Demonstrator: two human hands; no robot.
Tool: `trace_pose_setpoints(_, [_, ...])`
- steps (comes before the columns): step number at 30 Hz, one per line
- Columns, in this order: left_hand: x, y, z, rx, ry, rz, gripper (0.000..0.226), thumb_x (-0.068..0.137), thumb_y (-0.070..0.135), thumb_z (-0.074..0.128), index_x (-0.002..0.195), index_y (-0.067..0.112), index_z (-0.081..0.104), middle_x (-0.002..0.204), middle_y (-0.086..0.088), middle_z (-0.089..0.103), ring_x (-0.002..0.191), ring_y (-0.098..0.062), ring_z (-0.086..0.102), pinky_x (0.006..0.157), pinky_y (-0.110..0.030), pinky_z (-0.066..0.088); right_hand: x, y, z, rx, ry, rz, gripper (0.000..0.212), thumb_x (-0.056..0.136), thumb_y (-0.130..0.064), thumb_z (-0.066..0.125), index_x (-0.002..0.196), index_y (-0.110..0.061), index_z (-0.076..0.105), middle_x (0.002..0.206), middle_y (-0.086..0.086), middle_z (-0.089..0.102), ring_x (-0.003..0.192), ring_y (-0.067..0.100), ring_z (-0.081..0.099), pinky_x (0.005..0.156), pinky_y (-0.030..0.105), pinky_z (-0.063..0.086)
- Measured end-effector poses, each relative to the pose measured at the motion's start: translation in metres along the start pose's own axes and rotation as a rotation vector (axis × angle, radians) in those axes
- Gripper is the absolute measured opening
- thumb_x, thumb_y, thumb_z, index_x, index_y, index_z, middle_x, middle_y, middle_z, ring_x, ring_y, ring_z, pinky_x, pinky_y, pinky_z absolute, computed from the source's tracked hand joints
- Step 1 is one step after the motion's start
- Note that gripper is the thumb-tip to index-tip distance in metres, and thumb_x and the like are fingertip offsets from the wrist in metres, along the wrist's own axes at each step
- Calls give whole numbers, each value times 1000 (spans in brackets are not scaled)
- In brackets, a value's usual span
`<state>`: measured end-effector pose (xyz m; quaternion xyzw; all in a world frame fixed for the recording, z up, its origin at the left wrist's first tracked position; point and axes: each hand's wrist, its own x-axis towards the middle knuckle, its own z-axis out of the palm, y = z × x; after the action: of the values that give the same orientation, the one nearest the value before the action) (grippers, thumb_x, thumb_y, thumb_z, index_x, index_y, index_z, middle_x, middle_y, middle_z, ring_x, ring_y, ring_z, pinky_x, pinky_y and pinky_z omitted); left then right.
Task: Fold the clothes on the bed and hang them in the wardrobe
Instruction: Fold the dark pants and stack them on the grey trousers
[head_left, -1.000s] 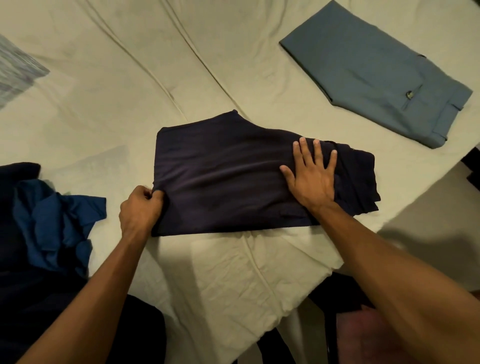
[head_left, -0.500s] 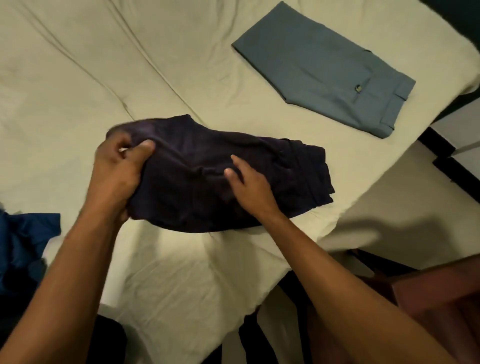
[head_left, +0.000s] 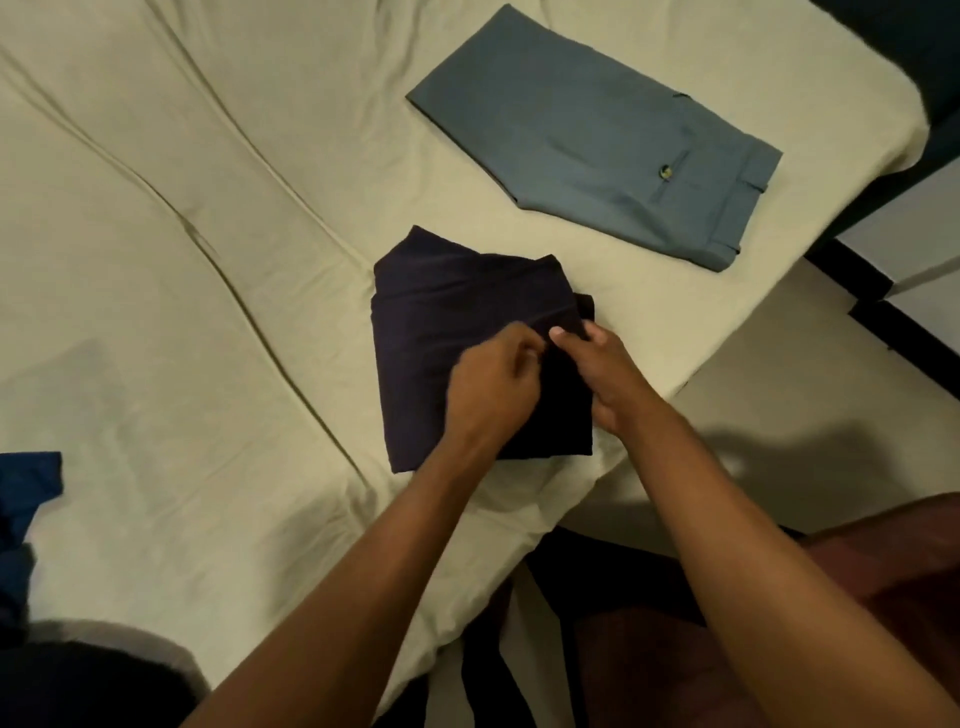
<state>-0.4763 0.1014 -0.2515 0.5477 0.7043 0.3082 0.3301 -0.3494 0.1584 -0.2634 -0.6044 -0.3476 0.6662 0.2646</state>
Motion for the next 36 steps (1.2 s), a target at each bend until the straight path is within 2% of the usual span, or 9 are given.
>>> trace_pose_setpoints(4, [-2, -46, -23, 202, 311, 108, 37, 93, 31, 38, 115, 18, 66, 116, -1, 67, 108, -25, 59, 89, -48, 50, 10, 4, 1, -234, 125, -148, 23, 100, -22, 54, 120, -21, 64, 113, -5, 69, 104, 14, 65, 93, 33, 54])
trace_pose_setpoints(8, [8, -75, -22, 506, 70, 8, 66, 97, 61, 23, 153, 28, 33, 164, -4, 24, 152, -29, 14, 116, -55, 19, 13, 7, -13, -401, 246, -218, 20, 101, -25, 51, 116, -19, 63, 110, -4, 66, 103, 18, 62, 88, 30, 48])
trace_pose_setpoints(12, [10, -93, -7, 611, -93, -34, 81, 90, 77, 9, 159, 35, 7, 168, 0, -5, 153, -27, -11, 119, -63, 3, 18, 21, -10, -799, 362, -222, 25, 103, -32, 45, 116, -10, 50, 106, 12, 65, 98, 35, 61, 76, 36, 44])
trace_pose_setpoints(16, [9, -91, -12, 562, -78, -84, 83, 88, 79, 8, 159, 36, 4, 167, 0, -11, 153, -27, -16, 120, -62, 1, 10, 21, -2, -1045, 564, -363, 36, 100, -24, 52, 132, -10, 43, 128, 15, 55, 112, 36, 55, 81, 45, 45])
trace_pose_setpoints(20, [-2, -94, -13, 569, -42, -115, 78, 91, 76, 10, 159, 36, 6, 167, -1, -10, 153, -30, -14, 119, -62, 6, 12, 26, 11, -1388, 380, -746, 56, 99, -35, 49, 151, -24, 33, 159, 8, 30, 143, 36, 31, 107, 55, 35])
trace_pose_setpoints(23, [-9, -100, -8, 616, -42, -127, 76, 93, 76, 14, 158, 37, 8, 168, -3, -7, 153, -33, -11, 118, -62, 10, 29, 45, 9, -1497, 164, -662, 55, 102, -50, 31, 155, -35, 26, 165, 0, 18, 150, 35, 16, 109, 66, 28])
trace_pose_setpoints(26, [-11, -107, -6, 600, -26, -158, 76, 93, 76, 18, 158, 38, 6, 168, -1, -8, 153, -35, -8, 119, -61, 9, 36, 59, 2, -1462, 187, -599, 58, 102, -56, 25, 156, -37, 21, 166, -1, 11, 152, 33, 9, 109, 67, 27])
trace_pose_setpoints(31, [-9, -97, -8, 490, 103, -332, 81, 95, 70, 33, 158, 24, 12, 164, -14, 12, 146, -36, 21, 114, -56, 23, 29, 53, 7, -1214, 380, -414, 82, 94, -69, 32, 158, -21, 14, 162, 13, 20, 142, 41, 29, 111, 56, 32])
trace_pose_setpoints(36, [5, -88, -36, -47, 252, -625, 58, 89, 47, 65, 129, 11, 43, 122, -10, 56, 115, -33, 55, 93, -42, 45, 25, 20, 1, -850, 388, -162, 91, 82, -64, 64, 149, -13, 29, 142, 13, 46, 125, 34, 48, 100, 43, 42])
